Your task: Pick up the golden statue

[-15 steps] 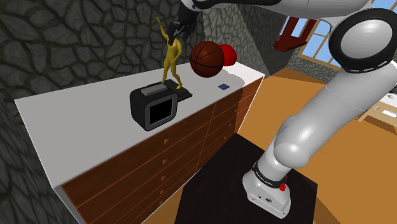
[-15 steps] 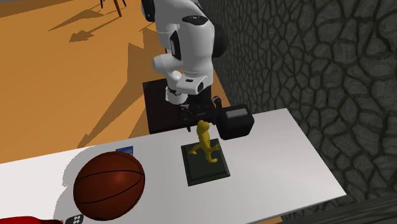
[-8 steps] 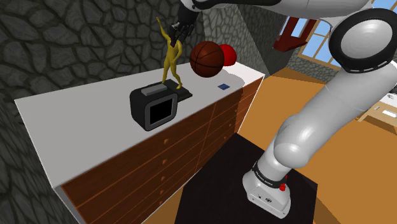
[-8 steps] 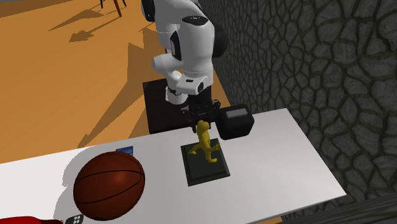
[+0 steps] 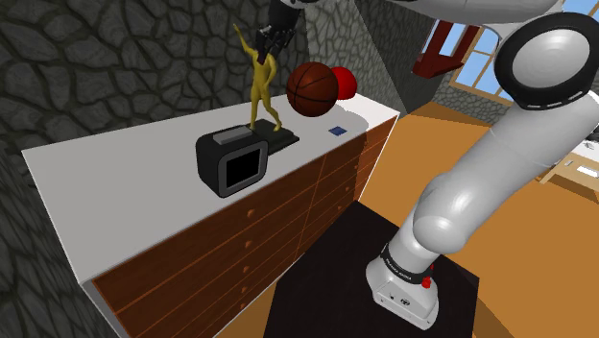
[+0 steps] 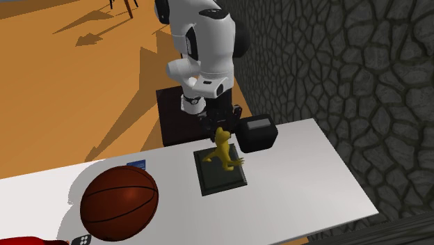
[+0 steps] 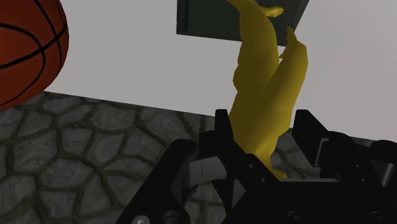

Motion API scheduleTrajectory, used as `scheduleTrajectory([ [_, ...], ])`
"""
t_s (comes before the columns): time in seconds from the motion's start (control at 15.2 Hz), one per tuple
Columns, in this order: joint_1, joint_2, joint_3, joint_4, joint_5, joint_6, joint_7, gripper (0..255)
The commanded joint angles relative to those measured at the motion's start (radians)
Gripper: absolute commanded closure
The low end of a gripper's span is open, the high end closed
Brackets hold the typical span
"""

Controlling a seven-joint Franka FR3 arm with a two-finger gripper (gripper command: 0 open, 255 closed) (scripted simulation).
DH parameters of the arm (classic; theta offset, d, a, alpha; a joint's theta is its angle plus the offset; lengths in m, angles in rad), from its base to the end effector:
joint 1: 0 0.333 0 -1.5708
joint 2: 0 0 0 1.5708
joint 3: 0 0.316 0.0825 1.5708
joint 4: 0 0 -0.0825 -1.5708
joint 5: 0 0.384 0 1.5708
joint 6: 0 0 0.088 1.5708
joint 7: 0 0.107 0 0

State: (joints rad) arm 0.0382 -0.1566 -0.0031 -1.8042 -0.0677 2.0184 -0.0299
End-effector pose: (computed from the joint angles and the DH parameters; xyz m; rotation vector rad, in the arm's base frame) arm 0.5420 0.0150 0.6431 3.0223 0.1252 0.5676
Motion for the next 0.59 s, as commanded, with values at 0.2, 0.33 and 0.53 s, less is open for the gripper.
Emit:
scheduleTrajectory([
  [0.2, -0.001, 0.014, -0.001, 0.086, 0.003, -0.070, -0.007, 255],
  [0.33, 0.000, 0.021, -0.001, 0.121, 0.003, -0.098, -0.009, 255],
  [0.53, 0.000, 0.034, -0.001, 0.178, 0.004, -0.141, -0.011, 255],
])
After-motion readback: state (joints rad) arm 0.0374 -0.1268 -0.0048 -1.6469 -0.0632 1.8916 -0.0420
